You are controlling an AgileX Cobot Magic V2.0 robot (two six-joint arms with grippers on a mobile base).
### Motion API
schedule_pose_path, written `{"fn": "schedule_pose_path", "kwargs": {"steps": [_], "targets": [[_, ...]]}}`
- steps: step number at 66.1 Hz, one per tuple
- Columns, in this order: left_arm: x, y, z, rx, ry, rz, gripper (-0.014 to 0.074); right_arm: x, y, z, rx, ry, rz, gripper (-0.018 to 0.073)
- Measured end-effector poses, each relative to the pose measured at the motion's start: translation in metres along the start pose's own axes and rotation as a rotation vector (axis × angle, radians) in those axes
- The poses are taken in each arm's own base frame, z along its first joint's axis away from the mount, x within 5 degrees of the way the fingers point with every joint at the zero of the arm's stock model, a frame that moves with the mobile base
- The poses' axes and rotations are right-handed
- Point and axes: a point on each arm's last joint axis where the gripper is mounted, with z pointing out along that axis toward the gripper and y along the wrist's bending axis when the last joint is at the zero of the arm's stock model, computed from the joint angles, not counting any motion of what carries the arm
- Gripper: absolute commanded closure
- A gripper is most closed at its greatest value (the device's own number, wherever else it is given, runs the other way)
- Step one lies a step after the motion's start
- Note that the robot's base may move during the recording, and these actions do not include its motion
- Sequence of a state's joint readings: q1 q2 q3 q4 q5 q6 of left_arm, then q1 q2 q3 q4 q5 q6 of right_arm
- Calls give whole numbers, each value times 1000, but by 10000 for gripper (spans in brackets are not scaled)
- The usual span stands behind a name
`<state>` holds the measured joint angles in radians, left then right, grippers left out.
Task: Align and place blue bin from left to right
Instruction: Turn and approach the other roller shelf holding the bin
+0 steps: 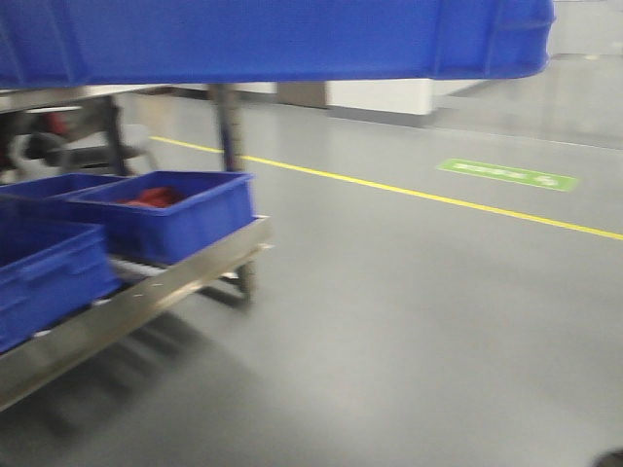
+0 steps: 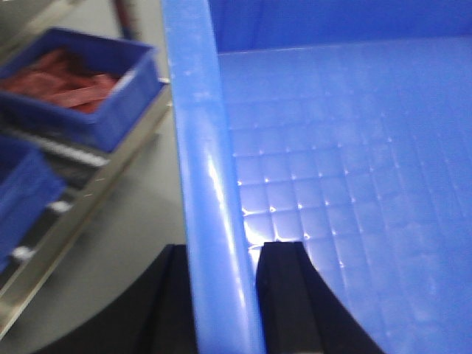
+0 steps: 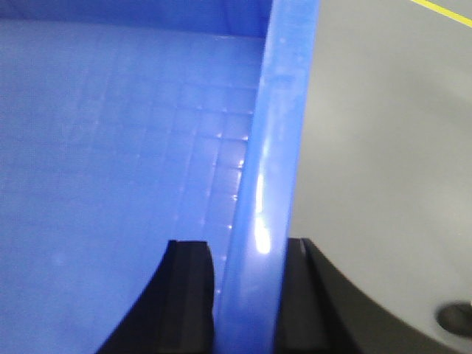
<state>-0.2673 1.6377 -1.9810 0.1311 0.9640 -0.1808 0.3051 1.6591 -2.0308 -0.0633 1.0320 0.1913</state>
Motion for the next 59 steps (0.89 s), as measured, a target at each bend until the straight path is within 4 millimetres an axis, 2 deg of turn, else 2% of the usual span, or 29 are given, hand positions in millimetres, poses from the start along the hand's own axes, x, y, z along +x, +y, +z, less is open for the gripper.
{"fn": "schedule_pose_path", "kwargs": {"steps": [59], "targets": [[0, 0, 0, -1, 0, 1, 708, 0, 0, 0, -1, 0, 0, 712]]}}
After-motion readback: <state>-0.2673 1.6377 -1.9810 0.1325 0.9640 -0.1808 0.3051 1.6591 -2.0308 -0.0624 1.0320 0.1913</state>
